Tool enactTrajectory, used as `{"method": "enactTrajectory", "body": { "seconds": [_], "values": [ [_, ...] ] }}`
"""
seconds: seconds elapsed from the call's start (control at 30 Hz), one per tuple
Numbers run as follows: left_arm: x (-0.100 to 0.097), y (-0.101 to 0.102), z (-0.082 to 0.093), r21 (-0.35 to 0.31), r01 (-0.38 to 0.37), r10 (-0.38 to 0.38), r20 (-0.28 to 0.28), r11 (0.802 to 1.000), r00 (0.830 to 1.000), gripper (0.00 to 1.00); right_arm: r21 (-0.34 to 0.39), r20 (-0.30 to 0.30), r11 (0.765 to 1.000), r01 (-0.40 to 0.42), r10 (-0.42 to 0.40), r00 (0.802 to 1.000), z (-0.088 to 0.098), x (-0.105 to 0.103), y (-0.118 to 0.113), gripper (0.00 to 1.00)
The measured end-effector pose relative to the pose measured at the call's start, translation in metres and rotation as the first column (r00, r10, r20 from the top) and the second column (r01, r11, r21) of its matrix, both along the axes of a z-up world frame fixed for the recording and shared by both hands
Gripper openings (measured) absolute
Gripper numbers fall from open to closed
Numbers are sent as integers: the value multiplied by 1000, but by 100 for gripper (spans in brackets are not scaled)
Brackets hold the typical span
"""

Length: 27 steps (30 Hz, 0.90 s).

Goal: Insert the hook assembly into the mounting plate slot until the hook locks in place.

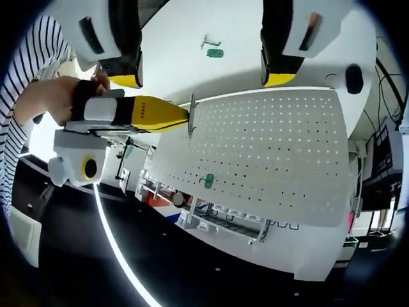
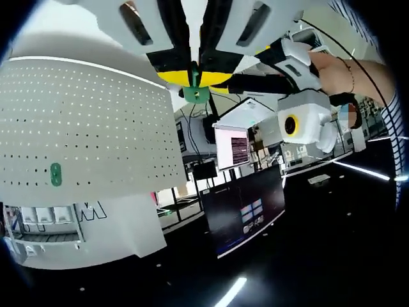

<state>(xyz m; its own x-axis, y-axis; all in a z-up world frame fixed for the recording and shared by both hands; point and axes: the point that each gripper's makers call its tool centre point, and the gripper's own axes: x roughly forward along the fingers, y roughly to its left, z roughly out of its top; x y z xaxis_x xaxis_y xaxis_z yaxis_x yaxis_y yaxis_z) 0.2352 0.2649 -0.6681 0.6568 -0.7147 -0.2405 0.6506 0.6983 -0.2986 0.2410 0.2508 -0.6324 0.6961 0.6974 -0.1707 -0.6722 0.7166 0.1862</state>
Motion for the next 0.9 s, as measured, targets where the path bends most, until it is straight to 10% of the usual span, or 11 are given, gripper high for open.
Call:
{"method": "enactTrajectory", "body": {
  "seconds": [0.9],
  "values": [
    [-5,6,-7,-19,-36,35,-25,999,999,100,49,150,952,304,-308,940,11,53,-48,0]
  ]
}}
